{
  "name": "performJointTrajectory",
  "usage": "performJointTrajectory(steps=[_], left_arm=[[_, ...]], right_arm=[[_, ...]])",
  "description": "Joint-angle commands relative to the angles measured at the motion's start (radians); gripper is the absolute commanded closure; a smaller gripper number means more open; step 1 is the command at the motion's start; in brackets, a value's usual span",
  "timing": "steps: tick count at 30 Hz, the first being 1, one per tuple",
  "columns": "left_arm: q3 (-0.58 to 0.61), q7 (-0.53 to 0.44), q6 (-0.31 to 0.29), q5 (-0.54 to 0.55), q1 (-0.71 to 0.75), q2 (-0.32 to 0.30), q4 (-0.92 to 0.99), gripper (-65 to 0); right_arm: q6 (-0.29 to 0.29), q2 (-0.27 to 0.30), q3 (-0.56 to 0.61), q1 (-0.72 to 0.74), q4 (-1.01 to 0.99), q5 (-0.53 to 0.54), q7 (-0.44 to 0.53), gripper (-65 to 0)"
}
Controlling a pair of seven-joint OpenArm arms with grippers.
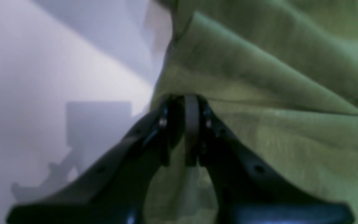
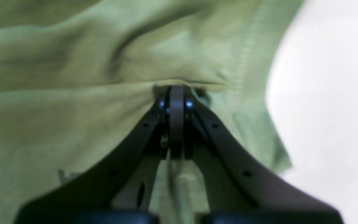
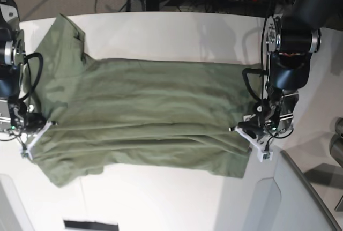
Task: Layout the t-shirt on the table in an organized manner, then fold the t-shirt properly
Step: 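Release the shirt and move both grippers to its side edges, then move both grippers to the shirt's shoulder corners and grasp them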
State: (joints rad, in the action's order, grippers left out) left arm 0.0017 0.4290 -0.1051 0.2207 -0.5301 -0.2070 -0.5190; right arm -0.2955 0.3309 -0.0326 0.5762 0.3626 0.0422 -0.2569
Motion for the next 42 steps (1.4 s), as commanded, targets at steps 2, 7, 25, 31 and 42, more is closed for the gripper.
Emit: performJointTrajectory(steps=[2, 7, 25, 31, 42], left_arm=[[0.002, -0.019, -0.006, 0.004, -0.043, 0.014, 0.036, -7.6], [-0.009, -0.019, -0.006, 0.013, -0.072, 0.027, 0.006, -7.6], [-0.239, 0.416, -0.011, 0.016, 0.575, 0.013, -1.122, -7.6], [-0.478, 0.417, -0.011, 0.144, 0.736, 0.054, -1.217, -7.6], [-0.61, 0.416, -0.011, 0.523, 0.878, -0.016, -1.208, -8.6]], right_arm=[[0.005, 0.024, 0.0, 0.054, -0.003, 0.002, 0.038, 0.0], [0.006, 0.067, -0.002, 0.078, -0.015, 0.005, 0.034, 0.0], [-0.003, -0.187, -0.462, -0.569, 1.318, 0.008, -0.668, -0.2], [0.0, -0.266, -0.537, -0.638, 1.338, 0.003, -0.726, -0.2], [0.005, -0.336, -0.692, -0.681, 1.475, 0.003, -0.838, -0.2]])
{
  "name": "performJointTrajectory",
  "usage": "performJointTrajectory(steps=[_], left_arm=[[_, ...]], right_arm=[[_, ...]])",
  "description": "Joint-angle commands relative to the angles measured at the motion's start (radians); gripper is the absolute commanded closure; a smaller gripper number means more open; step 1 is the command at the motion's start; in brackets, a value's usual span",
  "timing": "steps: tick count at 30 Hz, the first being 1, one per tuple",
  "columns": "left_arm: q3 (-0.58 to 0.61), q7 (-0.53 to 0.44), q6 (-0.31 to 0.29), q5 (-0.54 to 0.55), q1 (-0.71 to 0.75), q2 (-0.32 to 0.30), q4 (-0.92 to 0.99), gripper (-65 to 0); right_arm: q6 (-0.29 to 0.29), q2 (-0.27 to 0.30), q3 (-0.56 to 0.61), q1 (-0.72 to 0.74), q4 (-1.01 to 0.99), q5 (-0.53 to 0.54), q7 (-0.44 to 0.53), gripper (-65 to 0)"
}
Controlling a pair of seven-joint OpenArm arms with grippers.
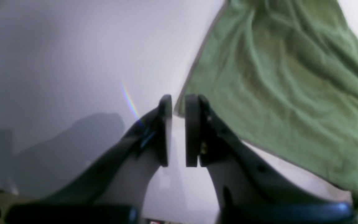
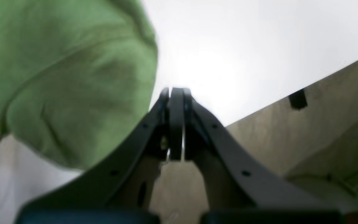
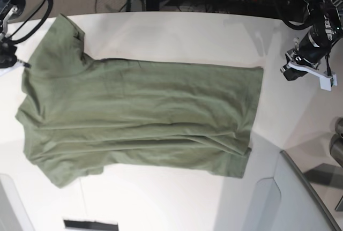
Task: Layout the t-shirt on the table in an organized manner, then fold the t-shirt properly
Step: 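Move both grippers to the shirt's shoulder corners and grasp them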
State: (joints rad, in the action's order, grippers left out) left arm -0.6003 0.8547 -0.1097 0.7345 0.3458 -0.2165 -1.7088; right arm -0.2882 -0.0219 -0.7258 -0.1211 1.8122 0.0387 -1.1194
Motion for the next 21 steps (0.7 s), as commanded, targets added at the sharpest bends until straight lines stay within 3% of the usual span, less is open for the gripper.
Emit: performJointTrajectory(steps=[1, 3, 5, 9, 11, 13, 16, 18, 21], left_arm=[[-0.013, -0.01, -0.006, 0.009, 0.002, -0.005, -0.018, -8.7], [-0.014, -0.01, -0.008, 0.012, 0.003, -0.004, -0.018, -8.9], [-0.014, -0.01, -0.008, 0.012, 0.014, -0.004, -0.018, -11.2], [-0.014, -0.01, -0.009, 0.013, 0.022, 0.006, -0.018, -29.1], [-0.016, -0.01, -0.04, 0.013, 0.022, 0.01, -0.017, -38.8], [-0.017, -0.01, -0.115, 0.013, 0.017, 0.012, 0.014, -47.7], [-0.019, -0.01, -0.232, 0.013, -0.015, 0.012, 0.126, -60.4], [-0.045, -0.01, -0.264, 0.013, -0.035, 0.012, 0.206, -63.8], [-0.1, -0.01, -0.285, 0.012, -0.064, 0.019, 0.315, -63.8]], right_arm=[[-0.003, 0.017, 0.001, 0.016, 0.025, 0.007, 0.017, -0.5], [-0.003, 0.017, 0.001, 0.016, 0.025, 0.007, 0.002, -5.4], [-0.003, 0.018, 0.002, 0.016, 0.025, 0.007, -0.02, -17.4], [-0.006, 0.02, -0.002, 0.016, 0.028, 0.007, -0.04, -49.4], [-0.009, 0.018, -0.007, 0.016, 0.028, 0.011, -0.04, -58.7], [-0.019, 0.017, -0.008, 0.011, 0.033, 0.028, -0.04, -58.2], [-0.11, 0.021, -0.015, -0.027, 0.042, 0.165, -0.04, -54.2], [-0.145, 0.021, -0.056, -0.042, 0.044, 0.249, -0.04, -52.7], [-0.147, 0.021, -0.073, -0.048, 0.044, 0.306, -0.043, -52.5]])
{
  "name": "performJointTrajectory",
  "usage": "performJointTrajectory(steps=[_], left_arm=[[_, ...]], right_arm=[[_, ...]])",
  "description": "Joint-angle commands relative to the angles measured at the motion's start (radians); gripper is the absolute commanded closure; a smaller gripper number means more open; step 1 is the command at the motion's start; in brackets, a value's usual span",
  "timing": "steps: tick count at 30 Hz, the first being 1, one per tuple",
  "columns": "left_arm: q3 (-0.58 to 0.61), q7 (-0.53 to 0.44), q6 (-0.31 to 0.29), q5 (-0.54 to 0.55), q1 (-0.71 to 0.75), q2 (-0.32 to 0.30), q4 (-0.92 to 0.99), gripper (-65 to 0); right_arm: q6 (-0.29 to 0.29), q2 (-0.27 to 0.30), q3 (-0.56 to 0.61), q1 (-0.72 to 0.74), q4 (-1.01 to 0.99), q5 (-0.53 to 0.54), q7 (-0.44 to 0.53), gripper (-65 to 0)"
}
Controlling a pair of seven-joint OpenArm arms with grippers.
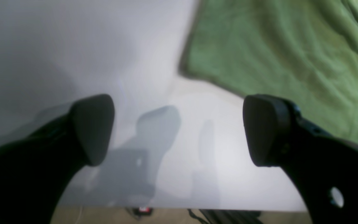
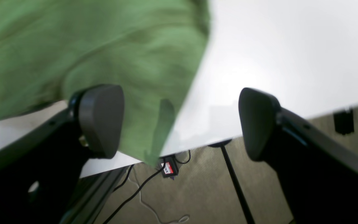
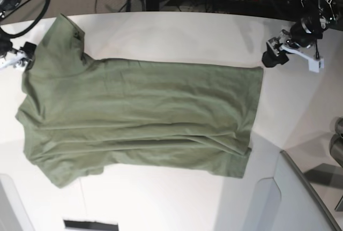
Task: Layout the t-shirt on the table in an organized manner, then fold the t-shirt properly
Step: 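Move both grippers to the shirt's shoulder corners and grasp them, then pull the shoulder corners apart with both grippers to stretch the shirt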
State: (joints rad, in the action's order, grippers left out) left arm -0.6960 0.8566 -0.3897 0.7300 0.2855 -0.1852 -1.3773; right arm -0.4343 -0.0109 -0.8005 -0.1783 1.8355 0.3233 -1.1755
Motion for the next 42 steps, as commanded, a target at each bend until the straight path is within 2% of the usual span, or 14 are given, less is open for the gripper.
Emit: performJointTrajectory(steps=[1, 4, 13, 16, 20, 25, 27, 32, 36, 39, 41, 42], left_arm=[[-0.021, -0.012, -0.012, 0.017, -0.012, -0.007, 0.005, -63.8], [-0.044, -0.013, -0.025, 0.017, -0.027, -0.004, 0.037, -63.8], [-0.041, -0.015, -0.025, 0.006, -0.101, 0.08, 0.074, -63.7], [-0.041, -0.026, -0.024, -0.051, -0.141, 0.099, 0.123, -63.7], [-0.041, -0.107, -0.024, -0.158, -0.173, 0.14, 0.178, -63.7], [-0.027, -0.118, -0.024, -0.18, -0.187, 0.155, 0.223, -62.7], [0.017, -0.119, -0.024, -0.178, -0.188, 0.152, 0.227, -55.6], [0.035, -0.121, -0.024, -0.178, -0.191, 0.154, 0.227, -30.8], [0.037, -0.121, -0.024, -0.178, -0.193, 0.154, 0.227, -20.9], [0.037, -0.121, -0.024, -0.178, -0.193, 0.152, 0.227, -13.7], [0.037, -0.121, -0.024, -0.178, -0.193, 0.152, 0.227, -3.1], [0.037, -0.121, -0.024, -0.178, -0.193, 0.151, 0.227, 0.0]], right_arm=[[-0.001, 0.012, 0.002, 0.009, 0.02, 0.021, 0.004, -52.7], [-0.001, 0.012, 0.0, 0.01, 0.025, 0.021, -0.011, -52.7], [-0.001, 0.012, -0.001, 0.01, 0.025, 0.021, -0.011, -52.4], [-0.001, 0.013, -0.006, 0.01, 0.025, 0.021, -0.011, -52.4], [-0.002, 0.013, -0.003, -0.003, 0.025, 0.021, -0.005, -52.4], [-0.002, 0.016, -0.006, -0.003, 0.025, 0.021, -0.005, -52.4], [-0.002, 0.033, -0.006, -0.003, 0.022, 0.021, -0.007, -52.4], [-0.002, 0.035, -0.006, -0.003, 0.02, 0.021, -0.004, -52.4], [-0.002, 0.035, -0.006, 0.003, 0.013, 0.021, -0.001, -52.4], [-0.002, 0.035, -0.007, 0.023, -0.043, 0.02, 0.049, -52.4], [-0.002, 0.041, -0.007, 0.027, -0.104, 0.02, 0.076, -52.4], [-0.002, 0.048, -0.007, 0.035, -0.138, 0.023, 0.084, -52.4]])
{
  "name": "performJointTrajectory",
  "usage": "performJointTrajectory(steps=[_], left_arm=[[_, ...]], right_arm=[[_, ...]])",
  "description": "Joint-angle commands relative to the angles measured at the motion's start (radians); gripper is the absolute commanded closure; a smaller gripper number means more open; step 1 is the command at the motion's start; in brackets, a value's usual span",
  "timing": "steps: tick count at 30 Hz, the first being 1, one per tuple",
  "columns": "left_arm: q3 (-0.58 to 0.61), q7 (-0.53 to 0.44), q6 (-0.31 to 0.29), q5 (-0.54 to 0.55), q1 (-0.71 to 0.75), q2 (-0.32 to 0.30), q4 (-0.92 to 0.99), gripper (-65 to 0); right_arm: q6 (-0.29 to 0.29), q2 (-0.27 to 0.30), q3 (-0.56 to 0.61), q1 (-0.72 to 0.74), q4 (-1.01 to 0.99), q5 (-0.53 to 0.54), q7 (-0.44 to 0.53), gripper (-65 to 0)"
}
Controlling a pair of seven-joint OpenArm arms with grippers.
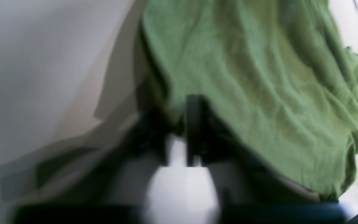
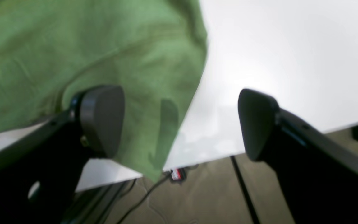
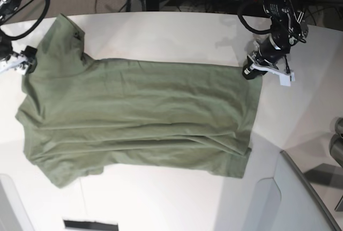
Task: Layout the t-shirt on the table in an organized manner, then fold the t-shirt properly
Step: 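Pull the shoulder corners apart with both grippers to stretch the shirt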
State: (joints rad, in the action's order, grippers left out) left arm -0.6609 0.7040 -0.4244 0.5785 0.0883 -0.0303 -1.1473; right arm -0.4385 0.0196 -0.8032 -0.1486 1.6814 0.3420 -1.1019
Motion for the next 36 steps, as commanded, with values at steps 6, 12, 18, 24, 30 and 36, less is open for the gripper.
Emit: performJointTrajectory(steps=[6, 12, 18, 24, 30, 36], left_arm=[[0.002, 0.033, 0.011, -0.028, 0.005, -0.021, -0.006, 0.0], [0.002, 0.033, 0.011, -0.03, 0.005, -0.021, -0.006, 0.0], [0.002, 0.033, 0.011, -0.03, 0.005, -0.032, -0.004, 0.0], [0.0, 0.033, 0.011, -0.03, 0.005, -0.036, -0.003, 0.0], [-0.001, 0.033, 0.011, -0.03, 0.005, -0.036, -0.003, 0.0], [0.0, 0.033, 0.011, -0.03, 0.005, -0.036, -0.007, 0.0]], right_arm=[[0.002, 0.085, -0.003, 0.08, -0.234, 0.004, 0.101, -52.2], [-0.001, 0.181, -0.003, 0.165, -0.447, 0.006, 0.153, -52.2], [-0.024, 0.219, -0.003, 0.226, -0.587, 0.007, 0.173, -52.2], [-0.104, 0.22, 0.0, 0.258, -0.668, 0.006, 0.174, -40.8], [-0.105, 0.231, 0.006, 0.261, -0.719, 0.006, 0.187, -36.6], [-0.105, 0.23, -0.003, 0.232, -0.696, 0.006, 0.156, -36.6]])
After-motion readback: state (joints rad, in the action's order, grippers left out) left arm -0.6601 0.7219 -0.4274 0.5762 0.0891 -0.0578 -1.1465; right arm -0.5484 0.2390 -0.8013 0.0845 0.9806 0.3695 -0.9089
